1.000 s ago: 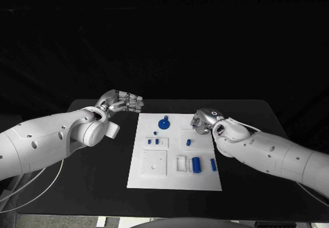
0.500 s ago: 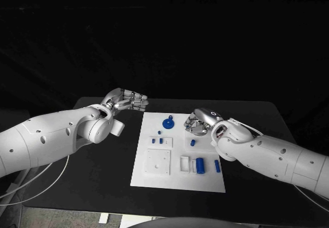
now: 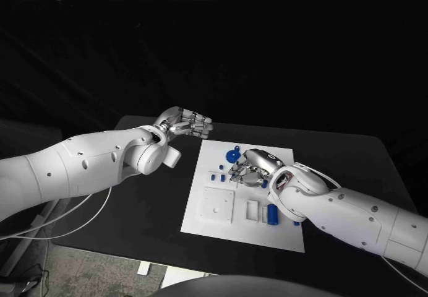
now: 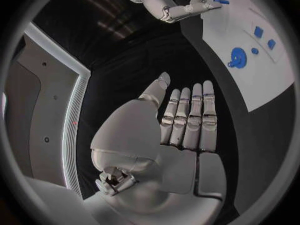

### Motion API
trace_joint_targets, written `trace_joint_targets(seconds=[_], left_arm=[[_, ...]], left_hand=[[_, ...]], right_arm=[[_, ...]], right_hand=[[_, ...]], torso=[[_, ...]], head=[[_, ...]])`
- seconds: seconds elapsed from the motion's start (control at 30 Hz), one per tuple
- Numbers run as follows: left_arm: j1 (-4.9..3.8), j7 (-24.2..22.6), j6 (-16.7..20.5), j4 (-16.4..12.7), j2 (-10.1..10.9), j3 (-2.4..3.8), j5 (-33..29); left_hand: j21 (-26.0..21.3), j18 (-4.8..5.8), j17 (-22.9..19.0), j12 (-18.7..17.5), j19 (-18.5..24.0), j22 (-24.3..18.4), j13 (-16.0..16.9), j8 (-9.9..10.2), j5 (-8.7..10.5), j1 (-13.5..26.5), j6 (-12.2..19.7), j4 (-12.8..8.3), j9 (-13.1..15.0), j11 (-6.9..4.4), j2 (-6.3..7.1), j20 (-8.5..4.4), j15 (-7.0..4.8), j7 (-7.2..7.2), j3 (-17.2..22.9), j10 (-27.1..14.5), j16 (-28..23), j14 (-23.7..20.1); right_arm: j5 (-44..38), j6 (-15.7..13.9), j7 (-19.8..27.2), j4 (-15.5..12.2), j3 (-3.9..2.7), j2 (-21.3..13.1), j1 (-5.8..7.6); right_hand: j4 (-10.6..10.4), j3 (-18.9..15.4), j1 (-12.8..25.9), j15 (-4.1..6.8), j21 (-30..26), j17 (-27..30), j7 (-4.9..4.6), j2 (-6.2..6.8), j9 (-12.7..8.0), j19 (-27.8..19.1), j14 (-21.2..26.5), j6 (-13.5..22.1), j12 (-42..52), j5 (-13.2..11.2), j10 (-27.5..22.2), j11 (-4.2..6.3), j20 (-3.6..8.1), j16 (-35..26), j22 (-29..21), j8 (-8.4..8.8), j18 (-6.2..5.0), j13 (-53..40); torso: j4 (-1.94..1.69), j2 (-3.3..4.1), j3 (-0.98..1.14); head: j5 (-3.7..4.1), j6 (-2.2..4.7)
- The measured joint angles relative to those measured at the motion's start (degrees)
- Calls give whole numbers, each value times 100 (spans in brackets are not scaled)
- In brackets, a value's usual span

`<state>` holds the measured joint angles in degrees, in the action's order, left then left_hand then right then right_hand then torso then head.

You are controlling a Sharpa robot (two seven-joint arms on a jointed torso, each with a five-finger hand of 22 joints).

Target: Assemble the parts on the task board

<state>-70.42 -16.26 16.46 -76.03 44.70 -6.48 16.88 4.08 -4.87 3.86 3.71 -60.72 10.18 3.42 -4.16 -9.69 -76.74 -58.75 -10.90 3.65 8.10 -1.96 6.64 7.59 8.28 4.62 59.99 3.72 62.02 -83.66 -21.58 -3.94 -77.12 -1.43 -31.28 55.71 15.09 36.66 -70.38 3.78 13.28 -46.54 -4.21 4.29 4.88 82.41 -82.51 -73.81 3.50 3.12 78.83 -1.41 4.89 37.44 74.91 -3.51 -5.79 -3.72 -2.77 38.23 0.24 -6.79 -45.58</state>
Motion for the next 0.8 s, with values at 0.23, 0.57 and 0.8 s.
trace_joint_targets(seconds=[0.23, 0.57, 0.8], left_arm=[[0, 3, -10, 19, -57, 0, -8], [0, 7, -27, 26, -83, 0, -15], [0, 10, -34, 26, -92, 1, -18]], left_hand=[[0, 0, 0, 0, 0, -8, 0, 0, 0, 0, 0, 17, 0, 0, 0, 0, 0, 0, -17, 0, 0, 0], [0, 0, 0, 0, 0, -17, 0, 0, 0, 0, 0, 23, 0, 0, 0, 0, 0, 0, -23, 0, 0, 0], [0, 0, 0, 0, 0, -17, 0, 0, 0, 0, 0, 23, 0, 0, 0, 0, 0, 0, -23, 0, 0, 0]], right_arm=[[-74, 92, 61, 46, 118, 149, -89], [-537, 105, 11, 141, 256, 245, -159], [-839, 96, -77, 195, 387, 314, -187]], right_hand=[[1, -1, 0, -1, 0, 1, 0, 0, 8, 0, 0, 1, -7, 43, -1, 1, -1, 0, 0, 0, 0, 2], [44, 29, 0, -2, 0, -6, -1, 0, 40, 9, 0, 2, -22, 43, -10, 10, -10, 0, 0, 1, -1, 9], [53, 36, -1, -3, 0, -6, -1, 0, 36, 9, 0, 2, -14, 43, -10, 10, -10, 0, 0, 3, -1, 18]], torso=[[0, 2, 2], [5, 8, 7], [9, 9, 9]], head=[[-171, -81], [-235, -152], [-221, -190]])
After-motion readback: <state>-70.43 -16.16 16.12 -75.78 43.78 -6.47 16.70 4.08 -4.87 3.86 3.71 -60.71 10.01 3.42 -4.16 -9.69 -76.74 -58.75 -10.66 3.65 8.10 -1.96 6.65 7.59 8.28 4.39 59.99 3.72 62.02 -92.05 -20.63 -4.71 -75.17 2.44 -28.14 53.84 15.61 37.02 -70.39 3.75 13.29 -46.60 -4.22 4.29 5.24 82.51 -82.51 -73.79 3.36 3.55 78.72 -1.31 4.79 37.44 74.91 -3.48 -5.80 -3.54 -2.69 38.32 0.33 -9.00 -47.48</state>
